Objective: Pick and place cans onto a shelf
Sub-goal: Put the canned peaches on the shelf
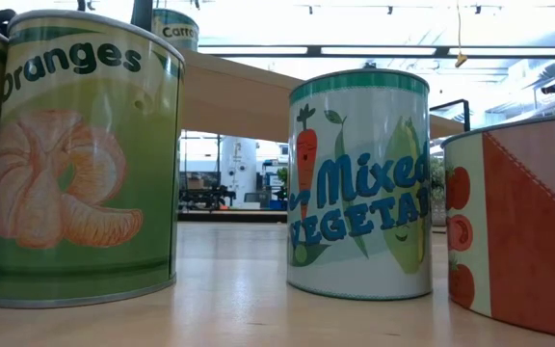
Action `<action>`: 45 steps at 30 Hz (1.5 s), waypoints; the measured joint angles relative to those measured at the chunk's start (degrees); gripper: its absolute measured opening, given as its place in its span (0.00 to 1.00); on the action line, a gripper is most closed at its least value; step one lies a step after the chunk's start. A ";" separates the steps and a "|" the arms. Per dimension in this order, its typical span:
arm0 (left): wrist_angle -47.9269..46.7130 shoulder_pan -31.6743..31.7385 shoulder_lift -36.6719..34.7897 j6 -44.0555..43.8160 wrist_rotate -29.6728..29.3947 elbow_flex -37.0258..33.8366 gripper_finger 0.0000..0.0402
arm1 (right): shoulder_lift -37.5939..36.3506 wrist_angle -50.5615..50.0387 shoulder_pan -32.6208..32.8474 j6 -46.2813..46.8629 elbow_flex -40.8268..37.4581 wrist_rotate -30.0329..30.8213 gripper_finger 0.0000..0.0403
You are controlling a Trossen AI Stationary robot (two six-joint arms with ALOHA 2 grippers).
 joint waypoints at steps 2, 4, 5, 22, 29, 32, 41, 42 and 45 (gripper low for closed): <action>0.07 0.00 0.00 -0.01 -1.62 0.00 0.97 | 0.00 0.00 0.00 -0.10 0.00 0.44 0.22; 0.06 0.02 0.00 0.02 -3.46 0.00 0.97 | 0.00 0.01 0.00 -0.14 0.02 0.62 0.22; 0.09 0.02 0.00 0.02 -4.82 0.00 0.97 | 0.00 0.00 -0.02 -0.27 0.01 0.64 0.22; 0.55 -0.40 -0.99 -0.37 -2.84 1.04 0.77 | 0.00 -0.02 0.00 -0.75 0.01 0.64 0.22; -3.83 -0.81 -4.04 5.86 10.26 10.54 0.77 | 0.00 -0.02 0.00 -2.39 0.00 0.63 0.22; -6.71 -0.83 -4.19 9.78 14.69 17.72 0.77 | 0.00 -0.02 0.00 -3.39 0.01 0.65 0.22; -8.87 1.12 -4.11 14.30 13.43 32.23 0.77 | 0.00 -0.02 0.00 -6.46 0.00 1.52 0.22; -8.09 1.79 -4.07 14.23 12.21 32.77 0.77 | 0.00 -0.02 0.00 -6.60 0.01 1.72 0.22; -4.61 4.17 -4.07 14.53 9.20 33.67 0.77 | 0.00 -0.02 0.00 -7.03 0.01 1.92 0.22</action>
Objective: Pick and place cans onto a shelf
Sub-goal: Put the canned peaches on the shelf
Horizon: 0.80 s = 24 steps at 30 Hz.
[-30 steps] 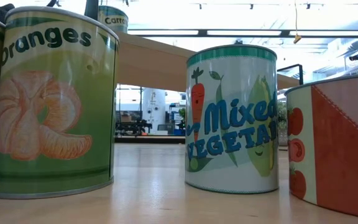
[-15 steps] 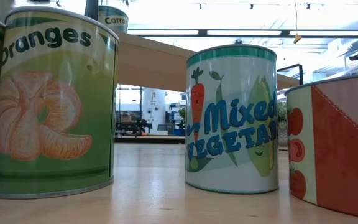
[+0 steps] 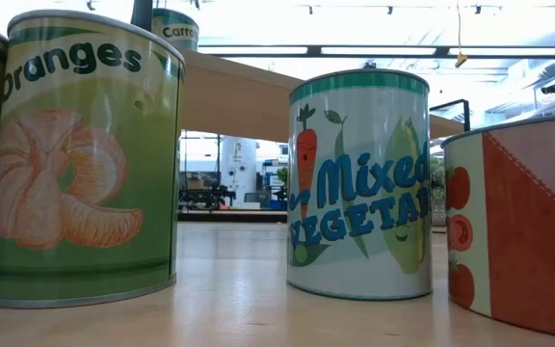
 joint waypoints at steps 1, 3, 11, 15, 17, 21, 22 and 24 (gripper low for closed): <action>0.51 0.72 0.00 0.61 -0.74 0.22 0.77 | 0.00 -0.02 0.00 -0.02 0.01 0.00 0.22; 0.62 2.06 0.13 2.15 -2.47 0.98 0.77 | 0.00 -0.02 -0.01 -0.17 0.01 0.00 0.22; -2.90 5.99 7.91 10.78 -4.39 11.84 0.77 | 0.00 -0.02 0.00 -0.62 0.00 -0.01 0.22; -11.73 6.85 13.38 13.90 -4.49 16.40 0.77 | 0.02 -0.02 -0.02 -0.75 0.01 0.00 0.22; -12.52 6.85 15.21 16.37 -4.60 17.11 0.77 | 0.02 -0.07 0.00 -0.90 -0.01 -0.02 0.22; -13.30 7.09 17.82 18.96 -5.57 17.17 0.78 | 0.02 -0.07 -0.01 -0.96 0.00 -0.02 0.22; -13.78 7.11 18.26 19.46 -6.16 17.17 0.78 | 0.02 -0.05 0.00 -0.96 0.01 -0.03 0.22; -15.06 7.16 18.96 20.98 -7.69 17.17 0.78 | 0.02 -0.05 0.00 -1.01 0.01 -0.31 0.22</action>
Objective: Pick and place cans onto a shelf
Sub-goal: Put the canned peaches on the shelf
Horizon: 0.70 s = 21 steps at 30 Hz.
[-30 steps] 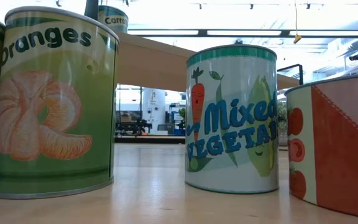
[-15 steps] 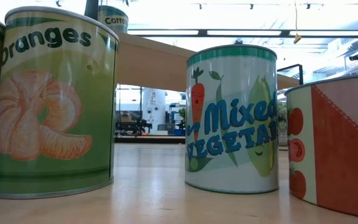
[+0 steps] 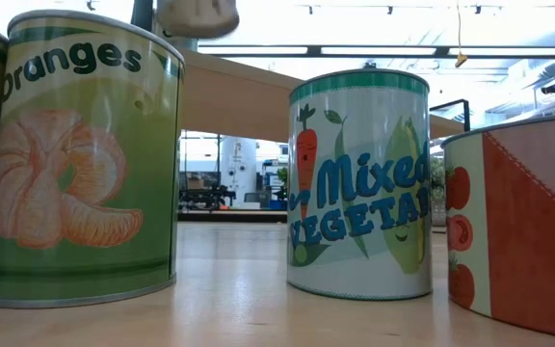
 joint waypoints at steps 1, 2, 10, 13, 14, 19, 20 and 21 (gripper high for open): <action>-0.30 -0.03 0.35 0.88 -0.66 0.00 0.78 | 0.00 0.01 -0.02 0.00 0.00 0.00 0.22; -0.40 -0.06 0.75 1.75 -1.28 0.00 0.78 | 0.00 0.01 0.00 -0.04 0.00 -0.04 0.22; -4.71 -0.08 3.42 3.03 -1.38 -0.03 0.78 | 0.00 0.03 0.00 -0.04 0.00 -0.13 0.22; -5.27 0.31 3.25 1.50 -0.54 -0.04 0.78 | 0.00 0.07 0.00 -0.04 -0.01 -0.15 0.22; -5.25 0.46 3.27 1.04 -0.37 -0.04 0.78 | 0.00 0.05 0.00 -0.04 -0.01 -0.15 0.22; -5.74 0.87 3.29 -0.67 1.69 -0.04 0.82 | 0.00 0.07 0.00 -0.04 -0.01 -0.15 0.22; -5.72 1.02 3.28 -1.19 2.31 -0.04 0.84 | 0.00 0.07 0.00 -0.04 -0.02 -0.17 0.22; -5.76 1.10 3.25 -1.43 2.89 -0.04 0.86 | 0.00 0.05 0.00 -0.04 -0.02 -0.16 0.22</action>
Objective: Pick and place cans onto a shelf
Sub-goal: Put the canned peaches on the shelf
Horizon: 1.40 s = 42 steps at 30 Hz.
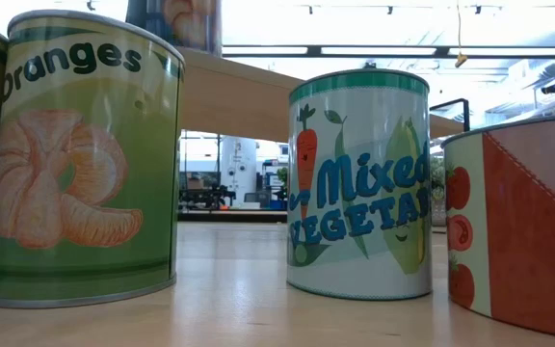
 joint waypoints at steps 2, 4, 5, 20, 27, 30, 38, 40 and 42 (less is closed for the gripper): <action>-0.44 0.16 0.00 -0.13 1.40 0.00 0.88 | 0.00 0.02 0.00 0.00 0.00 -0.01 0.22; -0.28 0.47 0.02 -0.30 2.59 -0.01 0.88 | 0.00 0.00 0.00 0.00 0.01 -0.01 0.22; -0.27 0.52 0.02 -0.53 2.78 -0.02 0.89 | 0.00 0.00 0.00 0.00 0.01 -0.01 0.22; -1.79 0.81 0.02 -1.62 0.19 -0.02 0.89 | 0.00 0.00 0.00 0.00 0.00 -1.10 0.22; -3.74 0.81 0.00 -4.23 -1.51 -0.02 0.89 | 0.00 0.00 0.00 0.00 0.00 -1.10 0.22; -4.43 0.81 0.00 -5.17 -1.55 -0.02 0.89 | 0.00 0.01 0.00 0.00 0.01 -1.10 0.22; -6.19 0.66 -0.93 -7.62 -0.02 0.15 0.89 | 0.86 2.65 0.00 -0.63 0.00 -1.10 0.22; -7.72 0.63 -1.32 -7.61 0.26 1.24 0.89 | 2.06 3.99 0.00 -1.22 0.01 -1.10 0.22; -9.89 0.63 -1.40 -7.60 0.36 3.25 0.89 | 3.42 5.30 0.00 -1.55 0.01 -1.10 0.22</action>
